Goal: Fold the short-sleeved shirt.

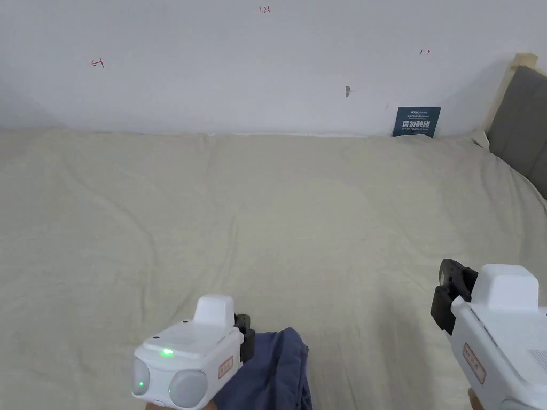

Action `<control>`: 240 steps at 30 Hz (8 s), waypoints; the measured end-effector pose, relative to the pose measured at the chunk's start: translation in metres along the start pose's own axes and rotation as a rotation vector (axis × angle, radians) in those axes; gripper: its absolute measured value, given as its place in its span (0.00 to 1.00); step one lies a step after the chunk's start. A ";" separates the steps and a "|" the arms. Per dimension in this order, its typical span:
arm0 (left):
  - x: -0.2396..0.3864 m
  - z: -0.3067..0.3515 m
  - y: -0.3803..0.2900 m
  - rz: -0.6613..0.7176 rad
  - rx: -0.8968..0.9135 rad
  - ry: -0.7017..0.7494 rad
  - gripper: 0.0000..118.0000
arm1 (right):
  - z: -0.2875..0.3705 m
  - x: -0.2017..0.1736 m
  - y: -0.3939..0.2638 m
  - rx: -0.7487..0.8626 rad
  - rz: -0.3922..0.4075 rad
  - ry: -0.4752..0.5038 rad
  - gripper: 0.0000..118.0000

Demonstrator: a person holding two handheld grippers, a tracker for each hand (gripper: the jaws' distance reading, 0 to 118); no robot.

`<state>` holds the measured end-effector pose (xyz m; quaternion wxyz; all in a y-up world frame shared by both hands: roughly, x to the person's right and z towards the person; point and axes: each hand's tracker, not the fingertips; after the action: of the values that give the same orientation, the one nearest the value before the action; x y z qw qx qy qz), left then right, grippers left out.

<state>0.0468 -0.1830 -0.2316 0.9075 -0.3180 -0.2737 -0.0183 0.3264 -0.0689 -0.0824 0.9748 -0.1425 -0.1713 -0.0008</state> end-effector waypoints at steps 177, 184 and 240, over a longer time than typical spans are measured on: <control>-0.536 0.138 0.016 0.515 -0.216 0.628 0.96 | -0.075 -0.249 -0.028 -0.097 0.082 0.326 0.02; -0.484 0.168 0.048 0.476 -0.056 0.622 0.94 | -0.053 -0.235 -0.002 -0.046 0.049 0.313 0.02; -0.059 0.153 0.102 -0.045 0.604 0.333 0.00 | 0.007 -0.065 0.071 0.260 0.052 0.057 0.02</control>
<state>-0.0568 -0.0206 -0.2204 0.9923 -0.0217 -0.1217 -0.0083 0.2659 -0.0022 -0.1172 0.9892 -0.0191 -0.1387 0.0425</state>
